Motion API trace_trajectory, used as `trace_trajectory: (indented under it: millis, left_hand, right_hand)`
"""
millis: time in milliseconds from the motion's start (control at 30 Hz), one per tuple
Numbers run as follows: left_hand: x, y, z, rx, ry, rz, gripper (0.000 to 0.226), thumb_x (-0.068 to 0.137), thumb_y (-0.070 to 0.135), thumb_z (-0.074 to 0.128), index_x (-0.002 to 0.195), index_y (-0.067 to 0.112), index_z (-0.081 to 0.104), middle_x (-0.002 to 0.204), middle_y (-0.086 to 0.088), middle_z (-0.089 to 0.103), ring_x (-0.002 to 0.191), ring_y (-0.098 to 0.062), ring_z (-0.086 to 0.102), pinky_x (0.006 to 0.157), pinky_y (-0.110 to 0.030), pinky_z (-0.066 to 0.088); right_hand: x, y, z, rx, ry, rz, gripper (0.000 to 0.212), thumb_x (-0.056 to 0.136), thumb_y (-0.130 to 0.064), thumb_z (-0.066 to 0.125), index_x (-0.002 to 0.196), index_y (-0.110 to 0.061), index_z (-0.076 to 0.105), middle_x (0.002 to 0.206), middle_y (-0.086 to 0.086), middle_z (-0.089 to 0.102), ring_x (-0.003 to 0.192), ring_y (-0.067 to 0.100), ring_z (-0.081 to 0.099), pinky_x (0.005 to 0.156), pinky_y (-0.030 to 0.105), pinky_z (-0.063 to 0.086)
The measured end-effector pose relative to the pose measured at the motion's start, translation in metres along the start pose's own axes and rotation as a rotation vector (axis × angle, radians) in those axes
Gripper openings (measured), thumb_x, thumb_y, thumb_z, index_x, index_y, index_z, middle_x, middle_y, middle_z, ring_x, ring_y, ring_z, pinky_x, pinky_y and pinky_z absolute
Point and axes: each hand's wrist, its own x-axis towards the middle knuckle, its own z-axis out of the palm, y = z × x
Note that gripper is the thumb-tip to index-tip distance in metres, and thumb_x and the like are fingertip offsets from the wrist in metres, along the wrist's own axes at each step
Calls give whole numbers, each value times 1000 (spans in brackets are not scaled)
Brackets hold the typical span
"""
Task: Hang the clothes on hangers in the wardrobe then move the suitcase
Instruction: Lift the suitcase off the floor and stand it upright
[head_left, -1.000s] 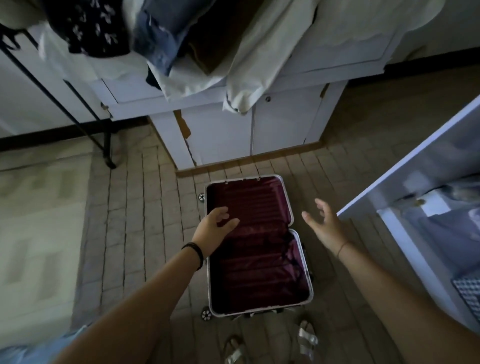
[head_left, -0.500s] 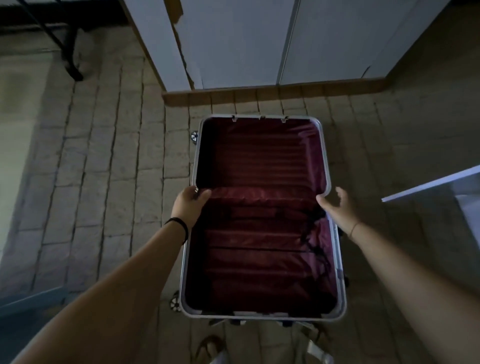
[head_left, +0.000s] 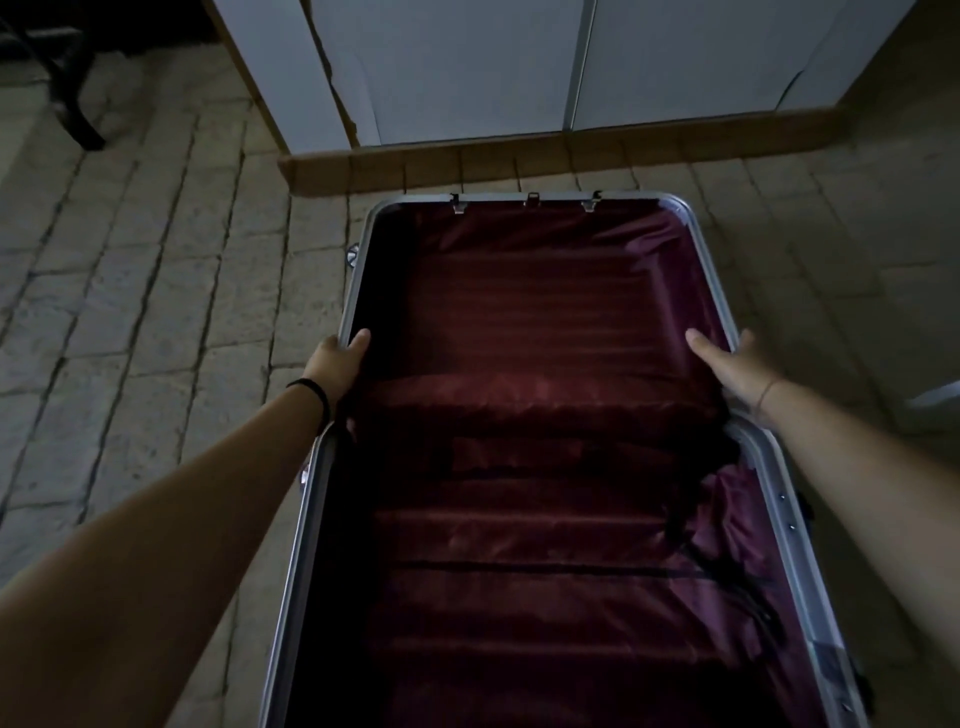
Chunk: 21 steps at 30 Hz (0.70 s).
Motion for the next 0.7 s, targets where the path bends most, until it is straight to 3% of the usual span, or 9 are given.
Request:
trace_trajectory:
  millis: [100, 167, 267, 333, 400, 500, 533, 633, 700]
  left_hand:
    - [26, 11, 0, -74, -18, -8, 62, 93, 49, 49, 126, -4, 51, 122, -25, 58, 112, -42, 56, 96, -51, 46]
    - [34, 16, -1, -142, -11, -31, 61, 93, 47, 50, 122, -6, 54, 120, -20, 61, 108, -37, 58, 96, -47, 47]
    - [35, 17, 4, -300, -35, -80, 51, 94, 44, 51, 114, -3, 56, 108, -16, 63, 97, -31, 61, 87, -40, 49]
    - [32, 17, 6, -402, -56, -100, 50, 92, 48, 51, 111, 2, 58, 102, -13, 65, 90, -28, 61, 86, -39, 50]
    - [41, 10, 8, -436, -28, -87, 68, 81, 65, 51, 111, 4, 60, 109, -14, 66, 96, -30, 63, 93, -43, 50]
    - [62, -7, 11, -376, 57, -41, 85, 70, 77, 42, 115, 6, 59, 112, -15, 64, 100, -33, 61, 95, -48, 49]
    - [55, -5, 10, -377, 62, -47, 89, 69, 79, 41, 116, 6, 59, 111, -14, 64, 100, -33, 61, 95, -48, 49]
    - [45, 0, 5, -505, 54, -60, 108, 50, 88, 42, 125, 12, 57, 116, -13, 64, 102, -32, 63, 94, -49, 49]
    - [40, 5, -2, -571, -2, -38, 109, 53, 91, 43, 134, 19, 49, 128, -10, 59, 111, -30, 61, 94, -47, 50]
  right_hand:
    - [26, -4, -2, 34, -15, 34, 88, 79, -63, 58, 145, -15, 24, 144, 11, 36, 119, 38, 49, 70, 44, 55]
    - [41, -5, -3, 94, -57, 47, 82, 73, -67, 62, 129, -8, 47, 126, 11, 53, 101, 36, 59, 54, 39, 55]
    - [58, -5, -6, 226, -114, 102, 87, 58, -68, 73, 118, -7, 60, 114, 17, 65, 94, 32, 65, 79, 48, 54]
    - [51, -15, -3, 293, -185, 136, 67, 71, -63, 66, 113, -11, 61, 111, 13, 65, 89, 26, 64, 80, 37, 51]
    - [45, -24, 0, 389, -224, 129, 49, 86, -55, 53, 113, -15, 61, 104, 9, 64, 88, 24, 61, 74, 32, 47]
    - [38, -28, 0, 489, -204, 133, 55, 83, -60, 53, 119, -19, 64, 111, 10, 65, 102, 26, 62, 90, 38, 47]
    - [36, -28, 0, 538, -200, 112, 51, 84, -60, 52, 110, -20, 69, 107, 9, 68, 99, 25, 64, 93, 39, 46]
    - [18, -32, -4, 687, -225, 89, 57, 91, -57, 43, 63, -21, 78, 72, 4, 74, 66, 18, 71, 72, 32, 52]
    - [4, -38, -9, 751, -242, 24, 64, 94, -53, 39, 53, -20, 76, 65, 2, 73, 58, 15, 70, 56, 28, 57]
